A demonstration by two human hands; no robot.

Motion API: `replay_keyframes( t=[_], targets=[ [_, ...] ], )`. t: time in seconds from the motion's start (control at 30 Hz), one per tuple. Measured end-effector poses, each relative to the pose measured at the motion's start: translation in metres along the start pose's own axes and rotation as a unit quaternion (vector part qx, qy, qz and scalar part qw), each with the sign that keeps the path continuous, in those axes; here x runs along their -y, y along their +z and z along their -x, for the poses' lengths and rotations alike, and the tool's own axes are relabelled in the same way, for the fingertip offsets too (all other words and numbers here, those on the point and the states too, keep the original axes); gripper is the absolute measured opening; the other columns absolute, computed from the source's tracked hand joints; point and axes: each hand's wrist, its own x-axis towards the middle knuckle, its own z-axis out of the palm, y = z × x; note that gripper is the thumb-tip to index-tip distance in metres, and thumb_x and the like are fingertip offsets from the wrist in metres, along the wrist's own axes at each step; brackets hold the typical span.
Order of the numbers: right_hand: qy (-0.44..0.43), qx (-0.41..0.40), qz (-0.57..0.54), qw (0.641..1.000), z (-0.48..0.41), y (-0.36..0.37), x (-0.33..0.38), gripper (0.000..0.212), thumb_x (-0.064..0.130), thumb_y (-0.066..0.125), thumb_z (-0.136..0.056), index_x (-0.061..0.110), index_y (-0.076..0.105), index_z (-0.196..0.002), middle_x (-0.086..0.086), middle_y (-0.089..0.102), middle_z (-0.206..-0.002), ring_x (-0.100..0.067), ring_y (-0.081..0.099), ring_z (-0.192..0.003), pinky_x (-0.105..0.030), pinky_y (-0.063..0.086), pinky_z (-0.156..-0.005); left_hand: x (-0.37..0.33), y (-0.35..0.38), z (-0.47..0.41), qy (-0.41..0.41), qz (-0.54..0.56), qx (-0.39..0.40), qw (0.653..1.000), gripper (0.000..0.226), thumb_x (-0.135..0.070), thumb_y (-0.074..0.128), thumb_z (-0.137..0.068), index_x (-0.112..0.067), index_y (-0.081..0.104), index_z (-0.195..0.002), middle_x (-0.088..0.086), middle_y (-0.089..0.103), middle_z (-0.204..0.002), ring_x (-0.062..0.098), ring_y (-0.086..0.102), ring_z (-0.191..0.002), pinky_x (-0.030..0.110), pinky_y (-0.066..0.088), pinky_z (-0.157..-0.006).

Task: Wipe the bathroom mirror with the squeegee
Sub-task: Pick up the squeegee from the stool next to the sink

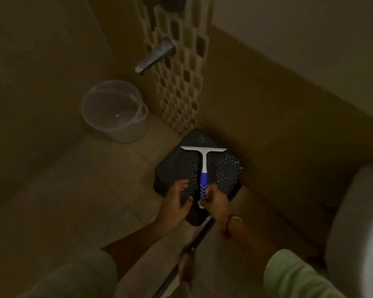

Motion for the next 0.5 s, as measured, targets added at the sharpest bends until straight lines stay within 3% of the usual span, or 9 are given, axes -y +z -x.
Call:
replay_keyframes(
  t=[0.07,0.2,0.37,0.5],
  targets=[
    [-0.004,-0.035,0.019,0.999,-0.014,0.008,-0.004,0.041,0.018,0.078,-0.072,0.022,0.040,-0.089,-0.004,0.060,-0.097,-0.019,0.057,-0.089,-0.033,0.047,-0.082,0.012,0.005,-0.005,-0.010,0.000,-0.014,1.000,0.046,-0.004,0.063,-0.082,-0.008,0.045,-0.125,-0.001,0.050,-0.118,0.015,0.049,-0.115,0.037,0.044,-0.100],
    [0.015,-0.085,0.044,0.995,-0.037,0.022,-0.005,0.043,0.023,0.078,-0.071,0.020,0.041,-0.092,-0.009,0.061,-0.106,-0.027,0.059,-0.099,-0.040,0.050,-0.086,0.024,0.009,-0.017,-0.003,-0.016,-0.019,1.000,0.047,-0.004,0.062,-0.083,-0.006,0.044,-0.126,-0.002,0.047,-0.122,0.017,0.047,-0.119,0.041,0.043,-0.102],
    [0.053,-0.165,0.021,0.985,-0.055,0.039,-0.009,0.042,0.025,0.078,-0.071,0.019,0.044,-0.096,-0.009,0.065,-0.103,-0.028,0.061,-0.097,-0.040,0.049,-0.085,0.026,0.017,-0.016,0.002,-0.019,-0.027,0.999,0.046,-0.006,0.061,-0.084,-0.008,0.044,-0.127,-0.003,0.046,-0.120,0.016,0.046,-0.120,0.028,0.038,-0.103],
    [0.073,-0.167,-0.008,0.983,-0.057,0.037,-0.008,0.038,0.018,0.070,-0.079,0.014,0.040,-0.104,-0.017,0.066,-0.105,-0.036,0.063,-0.099,-0.042,0.048,-0.087,0.028,0.017,-0.001,0.003,-0.031,-0.024,0.999,0.045,-0.007,0.061,-0.084,-0.009,0.045,-0.126,0.000,0.050,-0.122,0.014,0.047,-0.118,0.013,0.035,-0.099]
  ],
)
